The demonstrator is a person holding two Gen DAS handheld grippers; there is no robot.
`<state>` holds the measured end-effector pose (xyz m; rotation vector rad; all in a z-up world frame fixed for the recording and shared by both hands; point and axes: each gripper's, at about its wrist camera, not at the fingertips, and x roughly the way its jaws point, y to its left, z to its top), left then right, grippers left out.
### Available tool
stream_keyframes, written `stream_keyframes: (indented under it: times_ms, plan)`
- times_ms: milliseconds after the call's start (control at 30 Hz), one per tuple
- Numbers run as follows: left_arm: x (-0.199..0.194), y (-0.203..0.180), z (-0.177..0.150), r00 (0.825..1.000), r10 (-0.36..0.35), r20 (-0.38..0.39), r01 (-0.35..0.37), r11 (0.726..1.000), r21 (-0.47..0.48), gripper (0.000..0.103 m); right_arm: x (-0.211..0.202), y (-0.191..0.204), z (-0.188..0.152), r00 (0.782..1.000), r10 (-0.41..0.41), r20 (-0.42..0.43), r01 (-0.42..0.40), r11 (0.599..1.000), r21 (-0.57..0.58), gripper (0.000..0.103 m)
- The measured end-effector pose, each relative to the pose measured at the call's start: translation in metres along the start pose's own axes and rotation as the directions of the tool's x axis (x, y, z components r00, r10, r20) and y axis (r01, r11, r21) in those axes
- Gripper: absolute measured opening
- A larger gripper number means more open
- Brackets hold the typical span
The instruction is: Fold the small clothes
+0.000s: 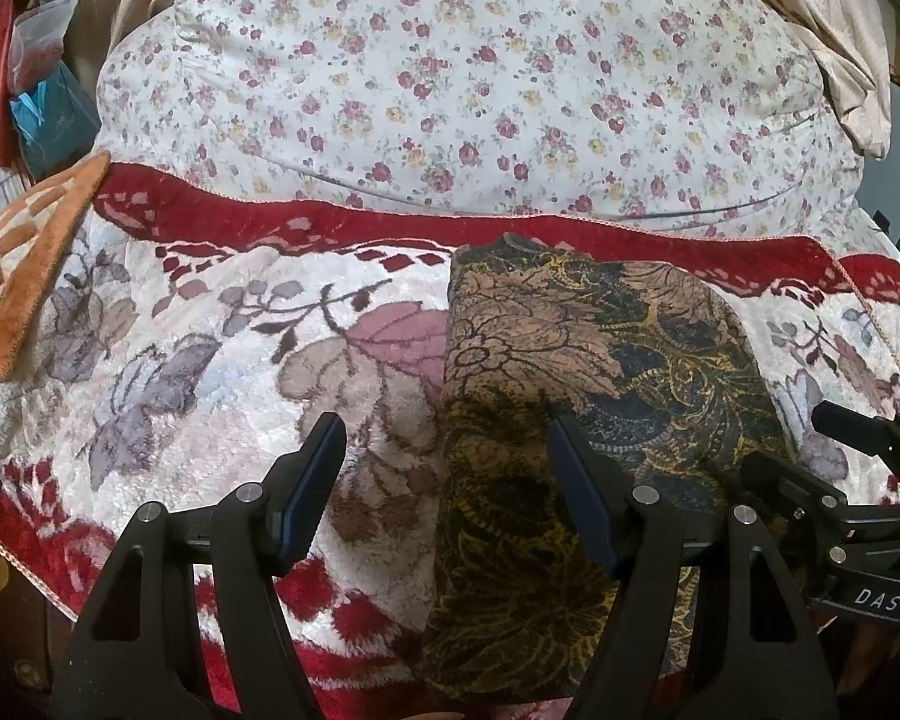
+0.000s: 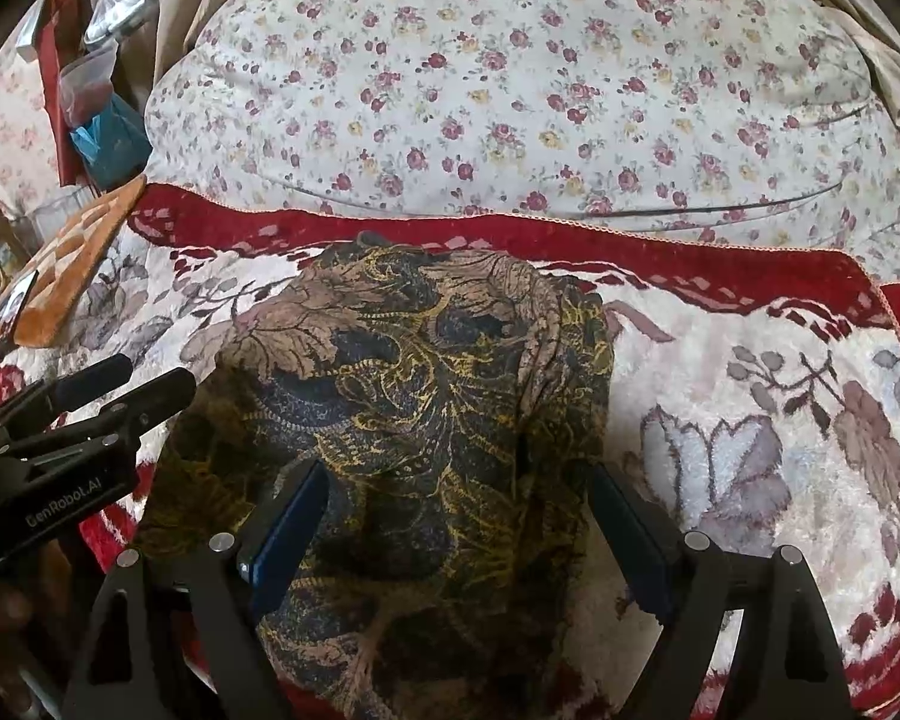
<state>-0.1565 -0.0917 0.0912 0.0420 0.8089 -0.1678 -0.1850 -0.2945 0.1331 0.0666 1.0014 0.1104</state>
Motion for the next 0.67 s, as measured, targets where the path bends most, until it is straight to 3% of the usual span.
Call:
stream_keyframes:
  times_ms: [467, 667]
  plan:
    - [0.005, -0.002, 0.001, 1.0, -0.003, -0.01, 0.003, 1.0, 0.005, 0.07, 0.008, 0.0, 0.001, 1.0, 0.001, -0.018, -0.001, 1.0, 0.003, 0.086]
    - [0.014, 0.001, 0.006, 0.999, -0.047, -0.019, 0.047, 0.999, 0.009, 0.07, 0.014, -0.003, 0.003, 1.0, 0.008, -0.022, -0.008, 1.0, 0.006, 0.086]
